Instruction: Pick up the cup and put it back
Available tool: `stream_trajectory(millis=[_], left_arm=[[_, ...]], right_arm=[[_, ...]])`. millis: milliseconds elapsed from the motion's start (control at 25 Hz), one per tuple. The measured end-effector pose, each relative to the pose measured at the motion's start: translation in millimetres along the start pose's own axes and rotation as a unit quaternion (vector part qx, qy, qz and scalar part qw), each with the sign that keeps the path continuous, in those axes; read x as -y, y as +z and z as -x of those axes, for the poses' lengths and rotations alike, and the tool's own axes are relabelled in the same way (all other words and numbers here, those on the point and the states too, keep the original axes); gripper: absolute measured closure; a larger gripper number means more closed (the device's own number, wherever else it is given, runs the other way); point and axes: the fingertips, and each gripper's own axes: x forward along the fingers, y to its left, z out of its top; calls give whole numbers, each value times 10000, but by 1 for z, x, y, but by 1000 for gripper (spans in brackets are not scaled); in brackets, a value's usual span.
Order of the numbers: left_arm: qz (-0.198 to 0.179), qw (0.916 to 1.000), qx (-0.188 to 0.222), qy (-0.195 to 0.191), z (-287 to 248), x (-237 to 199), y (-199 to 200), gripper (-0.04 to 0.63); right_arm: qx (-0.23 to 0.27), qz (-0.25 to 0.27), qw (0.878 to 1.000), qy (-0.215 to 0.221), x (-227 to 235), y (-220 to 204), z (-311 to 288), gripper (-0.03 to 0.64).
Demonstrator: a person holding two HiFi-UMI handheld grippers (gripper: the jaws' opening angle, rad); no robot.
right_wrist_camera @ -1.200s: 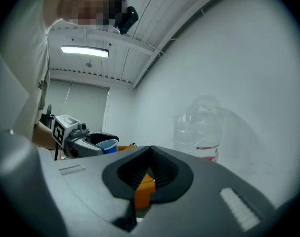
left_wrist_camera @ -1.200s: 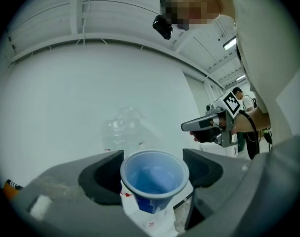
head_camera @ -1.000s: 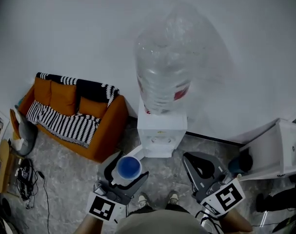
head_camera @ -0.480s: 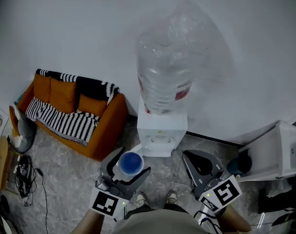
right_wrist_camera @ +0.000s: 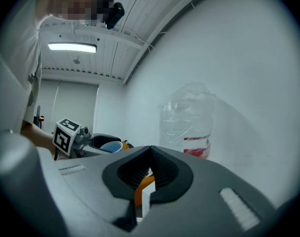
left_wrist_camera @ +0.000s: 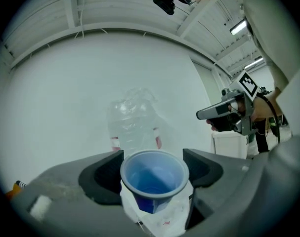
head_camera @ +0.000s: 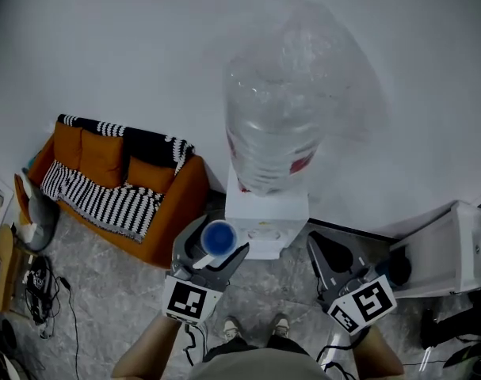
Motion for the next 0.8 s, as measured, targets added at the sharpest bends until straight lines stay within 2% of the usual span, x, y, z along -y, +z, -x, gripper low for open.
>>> stream_trajectory(millis=[160, 520, 800], left_arm=[[-470, 9989, 25, -39, -35, -21, -17, 207], [-115, 9997, -72, -205, -96, -43, -65, 207], [70, 9985, -408, -351, -136, -53, -120, 207]], right_arm=[[33, -52, 9997, -250, 24, 0, -13, 614], [-160, -259, 9984, -485, 56, -29, -46, 614], [-375, -500, 9970, -462, 59, -61, -72, 614]])
